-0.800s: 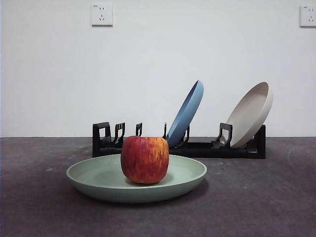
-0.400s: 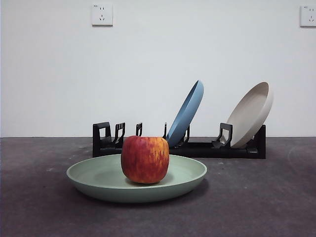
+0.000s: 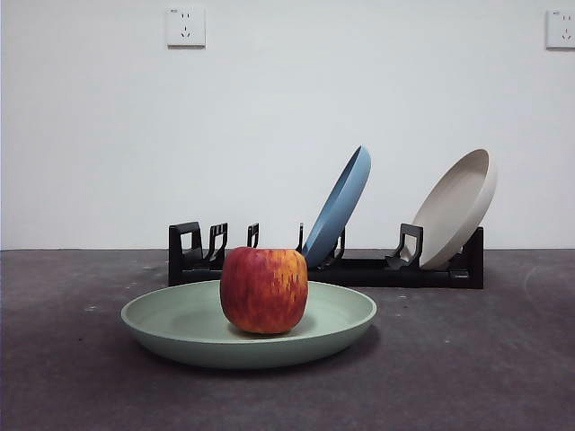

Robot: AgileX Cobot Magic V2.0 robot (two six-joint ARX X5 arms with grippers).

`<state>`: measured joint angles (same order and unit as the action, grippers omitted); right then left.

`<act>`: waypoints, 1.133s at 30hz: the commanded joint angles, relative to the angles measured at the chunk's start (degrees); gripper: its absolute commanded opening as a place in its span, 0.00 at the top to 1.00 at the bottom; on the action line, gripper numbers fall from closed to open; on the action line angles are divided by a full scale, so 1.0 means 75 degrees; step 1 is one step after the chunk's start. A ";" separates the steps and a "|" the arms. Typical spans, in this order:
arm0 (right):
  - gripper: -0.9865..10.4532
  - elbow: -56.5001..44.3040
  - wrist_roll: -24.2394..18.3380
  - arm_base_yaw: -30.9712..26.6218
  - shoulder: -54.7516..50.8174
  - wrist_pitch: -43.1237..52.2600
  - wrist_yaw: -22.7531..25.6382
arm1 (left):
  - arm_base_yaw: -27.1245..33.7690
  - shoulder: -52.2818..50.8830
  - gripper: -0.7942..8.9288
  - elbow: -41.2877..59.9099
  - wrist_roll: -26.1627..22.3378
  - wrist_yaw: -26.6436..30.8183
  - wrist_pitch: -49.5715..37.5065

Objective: Take the green plate from the plate rack,put the plate on the table,take the apple from the table,put the apple in the plate

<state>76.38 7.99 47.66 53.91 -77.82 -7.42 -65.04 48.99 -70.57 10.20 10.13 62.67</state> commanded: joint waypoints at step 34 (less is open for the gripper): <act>0.91 0.0012 0.0070 0.0012 -0.0093 -0.0085 0.0009 | 0.7388 -0.4520 0.92 0.4978 -0.2226 -0.1183 -0.8052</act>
<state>76.38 8.01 47.66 53.49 -77.82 -7.40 -10.57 15.97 -37.01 -7.84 1.61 3.90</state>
